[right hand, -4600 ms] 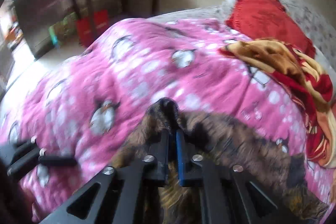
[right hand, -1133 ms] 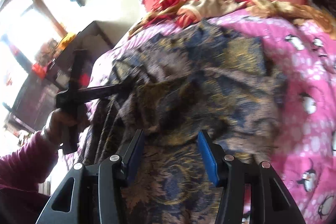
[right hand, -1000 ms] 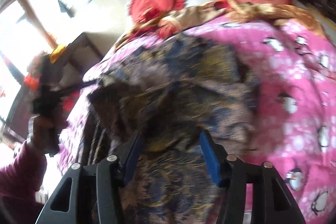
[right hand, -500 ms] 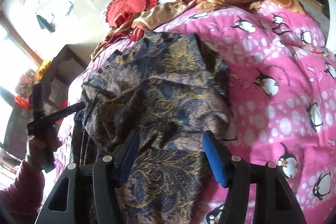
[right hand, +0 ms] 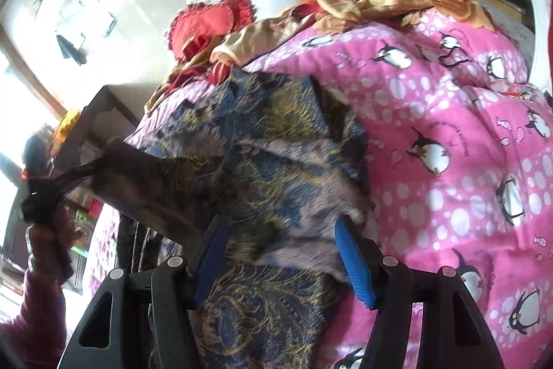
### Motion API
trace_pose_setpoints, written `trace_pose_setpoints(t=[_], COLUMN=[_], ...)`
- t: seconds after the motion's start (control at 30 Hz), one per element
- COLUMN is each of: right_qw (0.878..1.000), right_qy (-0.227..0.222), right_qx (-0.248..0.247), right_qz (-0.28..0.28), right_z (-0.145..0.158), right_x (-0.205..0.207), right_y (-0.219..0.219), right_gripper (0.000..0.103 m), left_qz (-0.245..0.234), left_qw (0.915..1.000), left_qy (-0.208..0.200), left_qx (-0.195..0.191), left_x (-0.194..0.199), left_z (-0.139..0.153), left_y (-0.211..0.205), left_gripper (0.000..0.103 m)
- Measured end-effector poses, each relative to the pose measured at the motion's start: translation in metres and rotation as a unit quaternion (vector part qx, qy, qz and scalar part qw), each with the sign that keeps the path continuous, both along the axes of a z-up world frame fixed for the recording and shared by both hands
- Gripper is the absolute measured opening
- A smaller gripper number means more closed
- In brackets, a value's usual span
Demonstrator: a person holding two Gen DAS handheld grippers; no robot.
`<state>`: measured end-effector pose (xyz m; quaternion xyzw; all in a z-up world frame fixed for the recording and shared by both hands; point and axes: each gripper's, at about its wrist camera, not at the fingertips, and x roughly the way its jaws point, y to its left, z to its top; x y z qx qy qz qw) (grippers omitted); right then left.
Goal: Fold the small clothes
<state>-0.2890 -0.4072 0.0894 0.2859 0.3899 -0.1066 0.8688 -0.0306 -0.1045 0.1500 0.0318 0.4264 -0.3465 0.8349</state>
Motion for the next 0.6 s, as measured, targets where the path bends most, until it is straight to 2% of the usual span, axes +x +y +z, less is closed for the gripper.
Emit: trace_pose_setpoints(t=[0.1,0.2,0.4,0.43,0.47,0.5,0.6], right_qw=[1.0,0.998,0.996,0.996,0.995,0.993,0.995], right_qy=[0.012,0.036,0.047,0.05,0.058,0.063,0.005], right_qx=[-0.015,-0.038,-0.064,-0.07,-0.083,-0.098,-0.083], right_qz=[-0.02,-0.034,-0.033,-0.027,-0.02,-0.017,-0.059], right_z=[-0.004,-0.011,-0.024,-0.026,-0.027,-0.027,-0.006], right_x=[0.005,0.019,0.053,0.058,0.066,0.071,0.066], right_y=[-0.007,-0.015,-0.037,-0.039,-0.042,-0.045,-0.063], right_gripper=[0.067,0.067,0.066,0.048,0.014,0.011,0.009], left_qz=[0.016,0.017,0.009,0.01,0.011,0.013,0.017], left_qw=[0.9996,0.9989,0.9988,0.9989,0.999,0.9993,0.9998], left_qy=[0.009,0.035,0.034,0.033,0.032,0.03,0.013], left_qx=[0.023,0.026,0.034,0.032,0.028,0.019,0.005], left_x=[0.004,0.005,0.004,0.005,0.007,0.008,0.01], left_z=[-0.014,-0.03,-0.036,-0.034,-0.032,-0.028,-0.022], left_y=[0.01,0.014,0.005,0.004,0.003,0.003,0.001], left_gripper=[0.004,0.004,0.004,0.004,0.004,0.004,0.004])
